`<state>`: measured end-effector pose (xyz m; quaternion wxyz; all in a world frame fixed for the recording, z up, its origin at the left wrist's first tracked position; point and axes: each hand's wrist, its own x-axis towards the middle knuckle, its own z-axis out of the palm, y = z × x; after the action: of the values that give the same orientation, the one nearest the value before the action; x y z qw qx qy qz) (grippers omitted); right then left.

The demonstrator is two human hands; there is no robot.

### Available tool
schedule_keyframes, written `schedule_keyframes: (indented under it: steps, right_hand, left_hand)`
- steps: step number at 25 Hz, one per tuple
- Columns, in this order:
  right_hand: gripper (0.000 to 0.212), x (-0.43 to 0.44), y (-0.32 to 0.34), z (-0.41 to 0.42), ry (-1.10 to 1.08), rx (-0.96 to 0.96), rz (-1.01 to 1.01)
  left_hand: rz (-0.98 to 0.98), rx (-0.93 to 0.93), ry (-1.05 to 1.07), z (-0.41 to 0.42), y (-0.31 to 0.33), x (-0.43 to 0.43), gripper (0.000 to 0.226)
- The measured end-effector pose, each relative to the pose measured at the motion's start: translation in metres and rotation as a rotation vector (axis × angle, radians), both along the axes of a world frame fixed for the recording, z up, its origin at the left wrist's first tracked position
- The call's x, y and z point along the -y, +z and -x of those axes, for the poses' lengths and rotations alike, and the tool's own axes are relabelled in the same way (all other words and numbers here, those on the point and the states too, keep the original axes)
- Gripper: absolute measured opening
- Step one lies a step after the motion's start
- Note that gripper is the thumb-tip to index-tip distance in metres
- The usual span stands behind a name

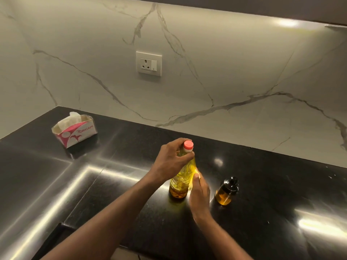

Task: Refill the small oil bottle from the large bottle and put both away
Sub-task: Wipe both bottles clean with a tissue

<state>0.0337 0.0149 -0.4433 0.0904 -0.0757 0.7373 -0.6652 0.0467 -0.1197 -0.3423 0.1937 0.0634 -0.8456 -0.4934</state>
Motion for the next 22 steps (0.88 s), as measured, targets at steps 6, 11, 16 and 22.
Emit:
schedule_keyframes:
  steps: [6, 11, 16, 22]
  right_hand:
    - [0.037, 0.01, 0.055, 0.062, 0.114, 0.218, -0.077]
    - [0.051, 0.002, 0.019, 0.012, 0.113, -0.146, -0.029]
    - [0.036, 0.006, -0.028, -0.001, -0.008, 0.168, -0.172]
    - [0.039, 0.009, 0.009, 0.024, 0.061, 0.081, 0.072]
  left_hand:
    - [-0.021, 0.068, -0.05, 0.001, 0.003, 0.007, 0.038]
    - [-0.055, 0.056, 0.044, -0.002, -0.006, 0.0, 0.039]
    - [-0.032, 0.032, 0.153, -0.001, -0.013, -0.018, 0.033]
    - [-0.091, 0.055, 0.128, -0.003, -0.011, -0.008, 0.032]
